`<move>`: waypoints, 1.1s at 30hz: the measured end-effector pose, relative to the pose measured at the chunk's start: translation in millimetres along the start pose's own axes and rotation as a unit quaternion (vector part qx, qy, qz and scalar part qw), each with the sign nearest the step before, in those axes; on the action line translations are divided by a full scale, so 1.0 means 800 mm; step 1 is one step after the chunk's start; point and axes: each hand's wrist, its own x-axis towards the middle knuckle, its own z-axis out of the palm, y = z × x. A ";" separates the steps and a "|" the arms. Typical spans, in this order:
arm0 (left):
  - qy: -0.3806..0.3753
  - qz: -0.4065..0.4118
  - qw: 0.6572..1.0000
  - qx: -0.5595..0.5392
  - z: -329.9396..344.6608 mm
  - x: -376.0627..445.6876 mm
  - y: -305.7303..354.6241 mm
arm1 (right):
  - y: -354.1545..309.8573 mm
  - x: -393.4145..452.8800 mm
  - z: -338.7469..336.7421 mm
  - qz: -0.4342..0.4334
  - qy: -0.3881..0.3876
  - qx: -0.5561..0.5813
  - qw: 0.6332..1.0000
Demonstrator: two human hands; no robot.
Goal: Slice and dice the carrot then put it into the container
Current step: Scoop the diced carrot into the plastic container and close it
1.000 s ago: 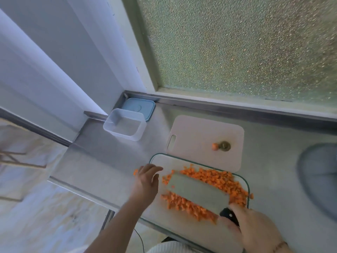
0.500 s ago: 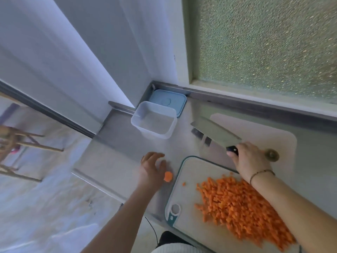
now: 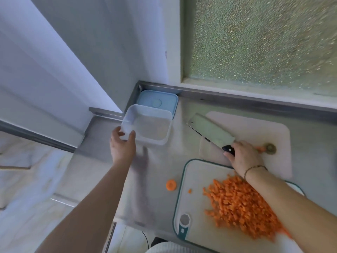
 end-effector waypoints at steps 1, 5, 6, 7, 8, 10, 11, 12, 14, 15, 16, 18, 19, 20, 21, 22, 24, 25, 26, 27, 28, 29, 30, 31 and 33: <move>-0.001 -0.007 1.000 -0.014 0.000 0.004 0.000 | -0.002 0.000 -0.002 0.003 -0.005 -0.006 1.000; -0.013 -0.065 0.996 -0.065 0.003 0.027 0.003 | 0.000 -0.020 -0.008 0.004 0.040 0.029 0.999; -0.025 -0.077 0.995 -0.059 0.002 0.031 0.005 | 0.006 -0.030 -0.011 0.004 0.062 0.055 0.997; -0.035 -0.083 0.995 -0.042 0.001 0.034 0.006 | 0.014 -0.043 -0.014 0.002 0.085 0.089 0.992; -0.046 -0.086 0.995 -0.024 -0.001 0.034 0.007 | 0.025 -0.059 -0.018 -0.002 0.106 0.126 0.986; -0.053 -0.087 0.995 -0.004 -0.008 0.031 0.007 | 0.052 -0.092 -0.028 -0.019 0.152 0.194 0.969; -0.051 -0.084 0.995 -0.007 -0.011 0.024 0.007 | 0.073 -0.111 -0.031 -0.022 0.175 0.226 0.958; -0.050 -0.081 0.995 -0.015 -0.015 0.012 0.006 | 0.095 -0.130 -0.033 -0.012 0.191 0.262 0.946; -0.053 -0.070 0.995 -0.054 -0.025 -0.020 0.004 | 0.143 -0.163 -0.027 0.032 0.212 0.351 0.912; -0.067 -0.066 0.992 -0.082 -0.031 -0.040 0.001 | 0.166 -0.177 -0.022 0.051 0.222 0.377 0.898; -0.091 -0.065 0.988 -0.103 -0.039 -0.063 -0.004 | 0.187 -0.189 -0.014 0.063 0.229 0.389 0.890; -0.142 -0.072 0.977 -0.140 -0.058 -0.115 -0.017 | 0.214 -0.205 -0.003 0.065 0.227 0.418 0.877; -0.163 -0.074 0.972 -0.155 -0.068 -0.144 -0.023 | 0.222 -0.209 0.002 0.055 0.220 0.438 0.870; -0.182 -0.081 0.966 -0.162 -0.079 -0.177 -0.031 | 0.227 -0.210 0.008 0.038 0.214 0.451 0.866; -0.204 -0.085 0.960 -0.174 -0.087 -0.210 -0.037 | 0.232 -0.211 0.014 0.022 0.208 0.459 0.863; -0.227 -0.094 0.950 -0.191 -0.095 -0.241 -0.049 | 0.233 -0.209 0.020 0.002 0.203 0.465 0.862; -0.270 -0.128 0.926 -0.229 -0.101 -0.301 -0.079 | 0.237 -0.200 0.034 -0.040 0.186 0.457 0.869; -0.290 -0.157 0.914 -0.237 -0.101 -0.328 -0.097 | 0.237 -0.195 0.041 -0.060 0.177 0.446 0.875; -0.308 -0.190 0.903 -0.231 -0.099 -0.351 -0.118 | 0.237 -0.189 0.046 -0.083 0.167 0.433 0.882; -0.318 -0.223 0.897 -0.210 -0.096 -0.374 -0.140 | 0.235 -0.183 0.050 -0.106 0.153 0.423 0.887; -0.327 -0.252 0.890 -0.194 -0.092 -0.395 -0.162 | 0.232 -0.178 0.054 -0.129 0.140 0.412 0.891; -0.339 -0.278 0.881 -0.180 -0.088 -0.415 -0.178 | 0.230 -0.173 0.058 -0.148 0.132 0.400 0.895; -0.353 -0.300 0.869 -0.172 -0.082 -0.432 -0.189 | 0.226 -0.170 0.061 -0.164 0.129 0.382 0.900; -0.365 -0.319 0.859 -0.164 -0.075 -0.450 -0.191 | 0.224 -0.168 0.065 -0.176 0.129 0.360 0.907; -0.390 -0.338 0.841 -0.162 -0.061 -0.469 -0.197 | 0.221 -0.166 0.070 -0.196 0.132 0.320 0.918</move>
